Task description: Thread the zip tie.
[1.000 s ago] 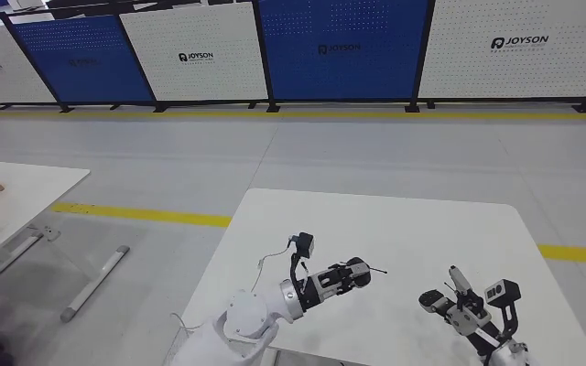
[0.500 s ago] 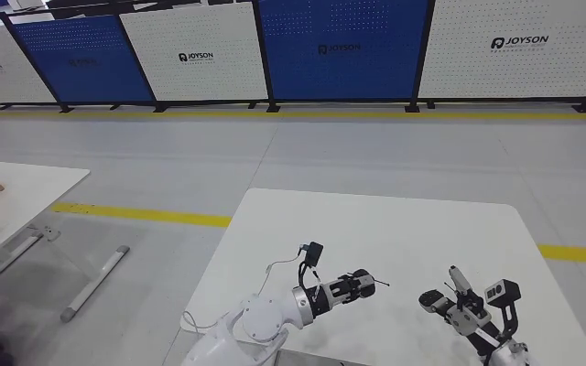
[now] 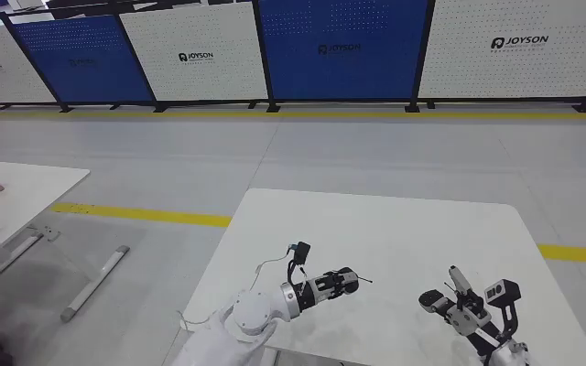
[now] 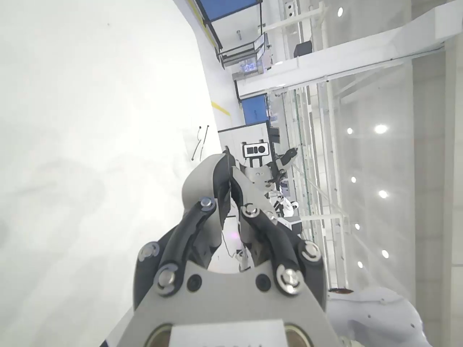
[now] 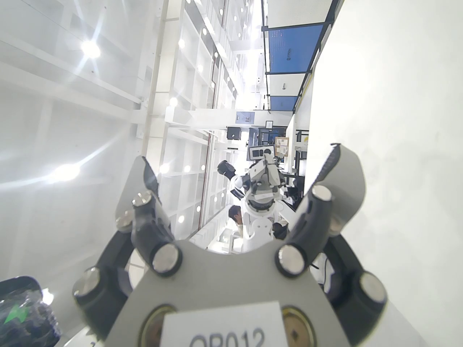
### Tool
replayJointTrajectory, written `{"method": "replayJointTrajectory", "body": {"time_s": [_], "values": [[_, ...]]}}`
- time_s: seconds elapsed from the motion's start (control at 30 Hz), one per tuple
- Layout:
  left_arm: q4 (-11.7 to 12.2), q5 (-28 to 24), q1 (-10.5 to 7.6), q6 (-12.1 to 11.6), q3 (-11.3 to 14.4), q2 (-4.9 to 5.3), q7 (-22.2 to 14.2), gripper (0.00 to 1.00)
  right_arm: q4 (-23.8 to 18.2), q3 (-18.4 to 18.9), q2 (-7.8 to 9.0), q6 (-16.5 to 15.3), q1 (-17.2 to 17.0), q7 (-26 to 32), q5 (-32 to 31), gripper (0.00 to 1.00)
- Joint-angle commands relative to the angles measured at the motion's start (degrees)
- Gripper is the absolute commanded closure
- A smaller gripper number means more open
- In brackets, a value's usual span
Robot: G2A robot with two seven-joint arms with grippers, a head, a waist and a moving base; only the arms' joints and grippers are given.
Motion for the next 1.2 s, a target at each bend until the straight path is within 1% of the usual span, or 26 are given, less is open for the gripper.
{"method": "replayJointTrajectory", "body": {"time_s": [0.0, 0.4, 0.47, 0.57, 0.63, 0.7, 0.8, 0.83, 0.93, 0.97, 1.07, 1.17], "values": [[1.18, 2.72, -0.84, 0.30, 0.84, 0.14, -2.42, 1.00, 0.00, 0.00, 0.00, 0.00, 0.00, 0.00, 0.00, 0.00], [1.17, 2.74, -0.88, 0.09, 0.93, 0.13, -2.34, 1.00, 0.00, 0.00, 0.00, 0.00, 0.00, 0.00, 0.00, 0.00], [0.64, 2.58, -0.83, -0.15, 1.09, 0.06, -1.24, 1.00, 0.00, 0.00, 0.00, 0.00, 0.00, 0.00, 0.00, 0.00], [-0.56, 1.51, -0.54, -1.55, 1.16, -0.02, 0.26, 1.00, 0.00, 0.00, 0.00, 0.00, 0.00, 0.00, 0.00, 0.00], [-1.68, 0.97, -0.25, -2.58, 0.75, -0.01, 1.68, 1.00, 0.00, 0.00, 0.00, 0.00, 0.00, 0.00, 0.00, 0.00], [-3.24, -0.61, 0.34, -3.91, 0.07, 0.06, 2.10, 1.00, 0.00, 0.00, 0.00, 0.00, 0.00, 0.00, 0.00, 0.00], [-5.80, -3.88, 2.07, -6.51, -2.13, 0.49, 0.88, 1.00, 0.00, 0.00, 0.00, 0.00, 0.00, 0.00, 0.00, 0.00], [-6.98, -5.56, 2.84, -7.53, -3.17, 0.68, 0.02, 1.00, 0.00, 0.00, 0.00, 0.00, 0.00, 0.00, 0.00, 0.00], [-9.71, -8.57, 4.51, -9.47, -5.35, 1.10, -1.54, 1.00, 0.00, 0.00, 0.00, 0.00, 0.00, 0.00, 0.00, 0.00], [-10.97, -10.22, 5.23, -10.16, -6.04, 1.24, -2.50, 1.00, 0.00, 0.00, 0.00, 0.00, 0.00, 0.00, 0.00, 0.00], [-13.85, -12.47, 6.66, -12.14, -7.37, 1.52, -3.89, 1.00, 0.00, 0.00, 0.00, 0.00, 0.00, 0.00, 0.00, 0.00], [-16.45, -13.05, 7.68, -13.33, -8.02, 1.67, -4.02, 1.00, 0.00, 0.00, 0.00, 0.00, 0.00, 0.00, 0.00, 0.00]]}}
